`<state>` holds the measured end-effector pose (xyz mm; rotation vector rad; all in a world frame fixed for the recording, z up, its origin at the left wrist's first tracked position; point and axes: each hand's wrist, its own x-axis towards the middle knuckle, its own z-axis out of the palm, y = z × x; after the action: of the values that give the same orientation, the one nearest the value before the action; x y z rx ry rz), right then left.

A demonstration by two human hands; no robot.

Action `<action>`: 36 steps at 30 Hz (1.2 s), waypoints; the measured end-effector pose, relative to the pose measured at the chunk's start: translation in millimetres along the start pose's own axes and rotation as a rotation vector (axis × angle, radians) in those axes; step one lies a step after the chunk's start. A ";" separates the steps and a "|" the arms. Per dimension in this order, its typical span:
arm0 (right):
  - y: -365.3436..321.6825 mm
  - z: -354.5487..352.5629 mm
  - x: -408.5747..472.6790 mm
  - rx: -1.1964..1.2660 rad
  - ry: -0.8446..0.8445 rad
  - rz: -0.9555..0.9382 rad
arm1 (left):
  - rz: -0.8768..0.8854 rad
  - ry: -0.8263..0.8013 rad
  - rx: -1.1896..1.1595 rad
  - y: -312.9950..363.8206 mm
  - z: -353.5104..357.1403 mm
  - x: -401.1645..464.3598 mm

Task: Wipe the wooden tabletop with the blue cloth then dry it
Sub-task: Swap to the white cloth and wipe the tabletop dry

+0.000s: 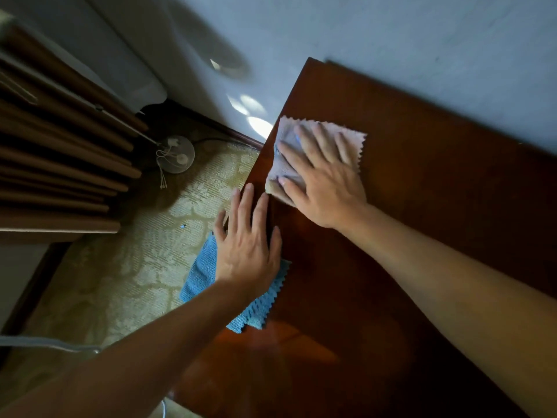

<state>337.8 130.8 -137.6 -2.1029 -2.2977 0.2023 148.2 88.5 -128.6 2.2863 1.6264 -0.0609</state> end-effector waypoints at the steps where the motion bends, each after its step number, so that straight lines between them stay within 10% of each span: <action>1: 6.4 -1.7 7.1 -0.011 -0.022 -0.013 | 0.017 -0.011 0.016 2.6 1.8 1.1; 36: 72.1 -7.9 17.8 -0.002 0.055 0.308 | 0.019 0.096 -0.006 3.1 10.4 -1.1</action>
<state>408.4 155.2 -138.9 -2.4206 -1.9353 0.1437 152.3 83.6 -137.4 2.3327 1.6480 0.0586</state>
